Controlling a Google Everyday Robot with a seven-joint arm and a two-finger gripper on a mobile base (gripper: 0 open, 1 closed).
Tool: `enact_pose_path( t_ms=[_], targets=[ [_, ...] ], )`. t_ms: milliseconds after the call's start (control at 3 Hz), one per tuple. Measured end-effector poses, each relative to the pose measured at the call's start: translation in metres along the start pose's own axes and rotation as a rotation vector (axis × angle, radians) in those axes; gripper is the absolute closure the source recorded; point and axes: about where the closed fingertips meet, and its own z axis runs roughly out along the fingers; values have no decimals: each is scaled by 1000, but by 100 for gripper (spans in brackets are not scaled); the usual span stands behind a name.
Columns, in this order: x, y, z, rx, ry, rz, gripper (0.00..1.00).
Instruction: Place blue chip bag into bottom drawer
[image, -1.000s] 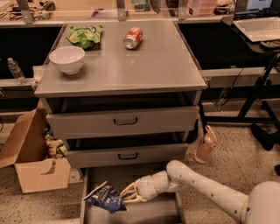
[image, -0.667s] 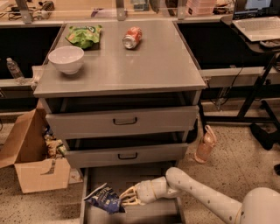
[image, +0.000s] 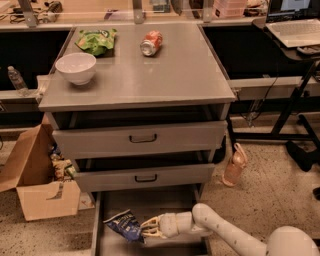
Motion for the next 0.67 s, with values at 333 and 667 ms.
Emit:
enact_pose_path(
  t_ms=[333,667],
  targets=[
    [26,-9,3,17,11,37,100],
    [58,-21,7,2,72,98,100]
  ],
)
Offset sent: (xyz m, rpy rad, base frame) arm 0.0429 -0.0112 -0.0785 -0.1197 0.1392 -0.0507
